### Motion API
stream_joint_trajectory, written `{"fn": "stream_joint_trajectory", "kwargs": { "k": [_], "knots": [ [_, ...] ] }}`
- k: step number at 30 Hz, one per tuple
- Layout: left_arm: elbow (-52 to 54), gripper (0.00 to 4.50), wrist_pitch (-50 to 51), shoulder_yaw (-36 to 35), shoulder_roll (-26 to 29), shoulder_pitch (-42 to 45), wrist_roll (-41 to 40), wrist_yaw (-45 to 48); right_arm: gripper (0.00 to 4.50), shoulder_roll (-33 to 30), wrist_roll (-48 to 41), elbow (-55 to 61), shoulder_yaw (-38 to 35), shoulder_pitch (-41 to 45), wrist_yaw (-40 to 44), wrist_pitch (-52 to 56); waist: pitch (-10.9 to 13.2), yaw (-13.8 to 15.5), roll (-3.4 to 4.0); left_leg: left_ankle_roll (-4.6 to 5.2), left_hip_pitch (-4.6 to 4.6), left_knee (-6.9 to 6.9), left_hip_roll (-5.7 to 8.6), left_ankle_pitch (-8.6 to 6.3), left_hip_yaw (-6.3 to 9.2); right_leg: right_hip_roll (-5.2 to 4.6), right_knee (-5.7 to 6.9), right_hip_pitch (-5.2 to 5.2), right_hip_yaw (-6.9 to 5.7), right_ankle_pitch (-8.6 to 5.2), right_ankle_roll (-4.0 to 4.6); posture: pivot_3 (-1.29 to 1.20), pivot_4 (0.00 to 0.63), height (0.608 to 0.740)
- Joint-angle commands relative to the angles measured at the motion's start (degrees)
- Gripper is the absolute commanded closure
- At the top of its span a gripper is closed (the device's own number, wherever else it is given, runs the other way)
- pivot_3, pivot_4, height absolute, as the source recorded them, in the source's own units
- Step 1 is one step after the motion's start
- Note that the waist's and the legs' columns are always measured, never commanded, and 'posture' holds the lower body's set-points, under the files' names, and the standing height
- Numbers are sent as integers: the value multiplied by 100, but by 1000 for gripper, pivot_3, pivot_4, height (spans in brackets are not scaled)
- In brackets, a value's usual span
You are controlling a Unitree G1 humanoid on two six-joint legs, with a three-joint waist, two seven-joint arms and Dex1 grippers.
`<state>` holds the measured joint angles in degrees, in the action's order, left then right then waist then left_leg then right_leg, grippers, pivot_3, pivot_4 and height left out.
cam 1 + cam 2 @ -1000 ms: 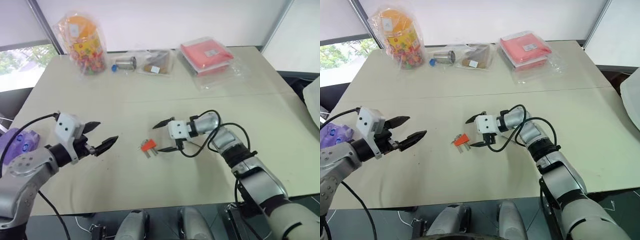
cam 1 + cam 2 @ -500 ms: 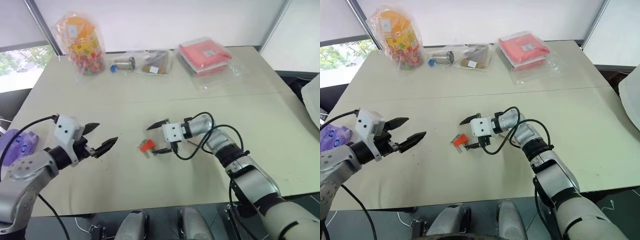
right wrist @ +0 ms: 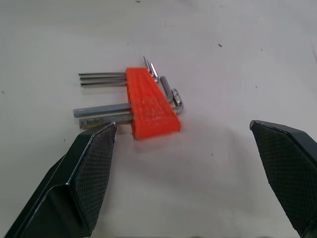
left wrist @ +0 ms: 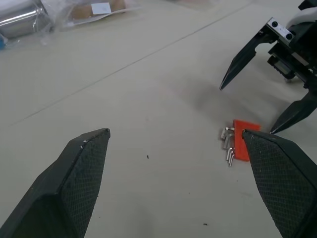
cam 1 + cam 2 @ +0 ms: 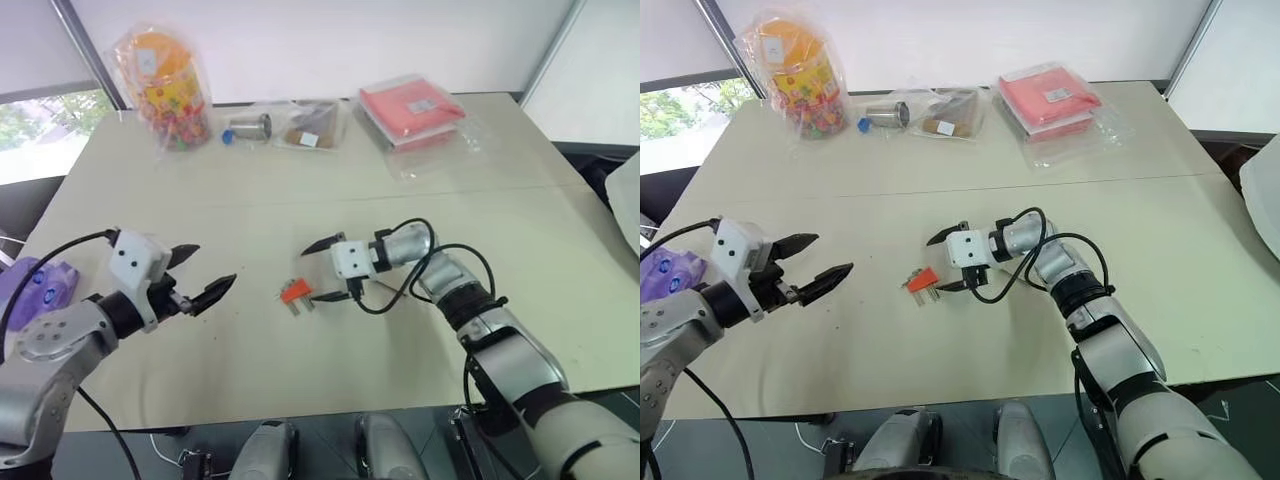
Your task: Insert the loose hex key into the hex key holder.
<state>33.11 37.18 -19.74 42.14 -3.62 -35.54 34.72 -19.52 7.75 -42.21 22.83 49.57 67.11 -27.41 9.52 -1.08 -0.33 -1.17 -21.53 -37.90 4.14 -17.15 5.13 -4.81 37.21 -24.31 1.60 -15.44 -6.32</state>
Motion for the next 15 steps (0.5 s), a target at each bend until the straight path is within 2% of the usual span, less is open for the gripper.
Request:
{"fn": "stream_joint_trajectory", "kwargs": {
  "k": [1,5,9,15],
  "knots": [
    [-2,56,-173,-49,5,52,59,59,0,48,-17,-1,-33,51,-44,-102,0,-2,0,0,0,0,0,0,0,0,0,0,0,0,0,0,150,740],
    [-36,56,-255,-58,-3,-18,95,90,0,203,-120,-45,-34,-43,17,12,0,-9,0,0,0,1,-1,0,0,-1,0,0,0,0,0,0,150,740],
    [-45,56,-315,-71,-16,-73,131,103,0,382,-287,-118,2,1,436,374,0,-10,0,0,1,2,-2,0,0,0,0,0,0,0,0,0,150,740],
    [168,56,-240,-30,-92,-120,128,-20,0,626,55,-1275,155,730,659,21,0,-15,0,0,2,2,-2,0,1,4,0,0,0,0,0,0,150,740]
  ]
}}
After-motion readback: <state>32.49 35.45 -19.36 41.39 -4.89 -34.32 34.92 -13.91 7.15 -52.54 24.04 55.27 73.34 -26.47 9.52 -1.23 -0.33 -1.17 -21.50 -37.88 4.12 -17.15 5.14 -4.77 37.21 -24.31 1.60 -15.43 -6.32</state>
